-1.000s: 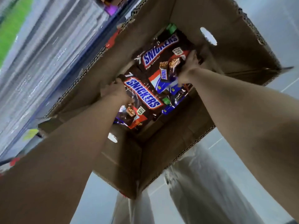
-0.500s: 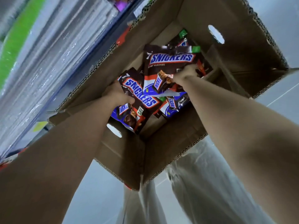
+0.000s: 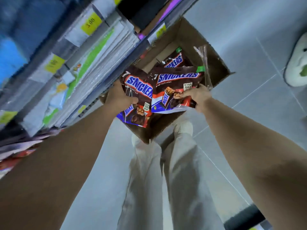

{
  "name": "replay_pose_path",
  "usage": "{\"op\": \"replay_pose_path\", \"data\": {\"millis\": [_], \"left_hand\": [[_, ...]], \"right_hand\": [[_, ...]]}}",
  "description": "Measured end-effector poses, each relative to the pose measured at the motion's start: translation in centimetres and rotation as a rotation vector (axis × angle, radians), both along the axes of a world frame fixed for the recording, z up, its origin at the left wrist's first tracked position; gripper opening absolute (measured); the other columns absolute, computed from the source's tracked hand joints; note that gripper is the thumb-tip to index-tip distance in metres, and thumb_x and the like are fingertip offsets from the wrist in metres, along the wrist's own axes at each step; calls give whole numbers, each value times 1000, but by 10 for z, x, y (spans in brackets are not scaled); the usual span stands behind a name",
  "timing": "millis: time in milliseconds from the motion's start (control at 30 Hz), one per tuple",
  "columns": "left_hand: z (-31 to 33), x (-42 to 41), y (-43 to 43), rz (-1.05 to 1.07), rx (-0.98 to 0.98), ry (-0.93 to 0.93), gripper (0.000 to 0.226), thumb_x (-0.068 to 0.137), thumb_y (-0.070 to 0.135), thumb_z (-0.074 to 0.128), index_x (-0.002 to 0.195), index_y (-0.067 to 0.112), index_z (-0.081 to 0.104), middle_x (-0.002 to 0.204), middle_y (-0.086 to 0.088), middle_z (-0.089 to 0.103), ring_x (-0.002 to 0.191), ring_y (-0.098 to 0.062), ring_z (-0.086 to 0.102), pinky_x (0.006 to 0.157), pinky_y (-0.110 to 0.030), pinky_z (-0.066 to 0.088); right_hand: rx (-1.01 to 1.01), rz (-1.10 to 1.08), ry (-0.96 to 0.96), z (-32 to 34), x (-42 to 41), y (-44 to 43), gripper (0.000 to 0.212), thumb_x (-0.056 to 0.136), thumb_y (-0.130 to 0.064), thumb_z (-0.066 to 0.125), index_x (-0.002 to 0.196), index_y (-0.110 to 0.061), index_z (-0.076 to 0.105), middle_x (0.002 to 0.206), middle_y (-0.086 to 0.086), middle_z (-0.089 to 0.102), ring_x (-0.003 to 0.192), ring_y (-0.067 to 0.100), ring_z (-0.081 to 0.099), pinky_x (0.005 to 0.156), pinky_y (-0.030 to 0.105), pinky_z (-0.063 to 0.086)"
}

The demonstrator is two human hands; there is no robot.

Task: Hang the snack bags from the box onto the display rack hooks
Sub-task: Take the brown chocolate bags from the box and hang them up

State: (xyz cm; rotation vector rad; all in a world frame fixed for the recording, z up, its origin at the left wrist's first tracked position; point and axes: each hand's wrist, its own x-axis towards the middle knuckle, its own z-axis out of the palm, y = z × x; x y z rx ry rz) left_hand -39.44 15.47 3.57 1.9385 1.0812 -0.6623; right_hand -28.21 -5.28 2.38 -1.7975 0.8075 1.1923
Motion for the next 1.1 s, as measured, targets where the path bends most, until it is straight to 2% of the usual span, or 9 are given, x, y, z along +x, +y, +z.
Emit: {"op": "replay_pose_path", "data": {"millis": [100, 200, 267, 467, 600, 767, 867, 1033, 1100], "left_hand": [[73, -17, 3, 111, -47, -65, 63, 68, 11, 78, 122, 14, 46, 117, -7, 62, 107, -23, 59, 97, -37, 47], [145, -31, 6, 179, -26, -163, 60, 70, 9, 76, 123, 14, 48, 115, -5, 63, 103, -21, 60, 92, -34, 48], [191, -45, 7, 240, -52, -244, 61, 71, 5, 74, 124, 14, 46, 112, -3, 63, 102, -22, 61, 92, -36, 50], [314, -112, -12, 372, -102, -459, 64, 73, -5, 69, 127, 16, 40, 98, 7, 59, 84, -4, 59, 75, -20, 50], [372, -180, -23, 562, -32, -568, 69, 66, -6, 76, 124, 11, 44, 106, -2, 61, 94, -18, 60, 87, -35, 52], [434, -279, -33, 733, 32, -630, 51, 64, -7, 78, 102, 16, 52, 97, -1, 66, 87, -18, 64, 89, -40, 53], [457, -342, -32, 838, 125, -600, 53, 63, 2, 81, 107, 15, 54, 97, 3, 65, 86, -15, 62, 86, -33, 51], [496, -453, -15, 1021, 126, -688, 55, 60, 1, 82, 110, 10, 59, 103, -9, 70, 89, -25, 69, 82, -42, 57], [514, -488, -8, 1057, 42, -763, 50, 64, -3, 79, 108, 11, 60, 102, -12, 71, 87, -26, 70, 77, -42, 58]], "right_hand": [[104, 85, -91, 77, -7, 3, 65, 54, 8, 78, 114, -7, 57, 100, 6, 69, 87, 25, 67, 87, 43, 54], [256, 119, -192, 145, -19, 3, 91, 34, -5, 87, 119, -10, 54, 106, 9, 70, 95, 28, 68, 88, 50, 53], [364, 109, -241, 193, -32, 3, 96, 34, -11, 92, 122, -10, 52, 109, 11, 69, 98, 29, 68, 86, 48, 54], [417, -12, -351, 323, -89, 9, 47, 74, -35, 77, 114, -15, 61, 102, 5, 72, 89, 23, 71, 82, 47, 57], [461, 54, -348, 379, -129, 6, 25, 73, -19, 78, 95, -14, 68, 88, 6, 74, 79, 23, 72, 82, 47, 56], [549, 151, -269, 436, -199, 10, 50, 60, -23, 84, 106, -13, 67, 96, 9, 74, 85, 26, 72, 84, 49, 55], [592, 48, -355, 465, -249, 28, 18, 73, -10, 77, 86, -14, 65, 85, 7, 72, 71, 21, 70, 72, 38, 58], [666, -80, -420, 489, -351, 75, 18, 83, -4, 66, 70, -14, 59, 58, -2, 67, 50, 14, 62, 61, 33, 54], [655, -13, -392, 496, -394, 93, 18, 86, -8, 64, 70, -14, 57, 65, 3, 66, 51, 16, 62, 61, 33, 54]]}}
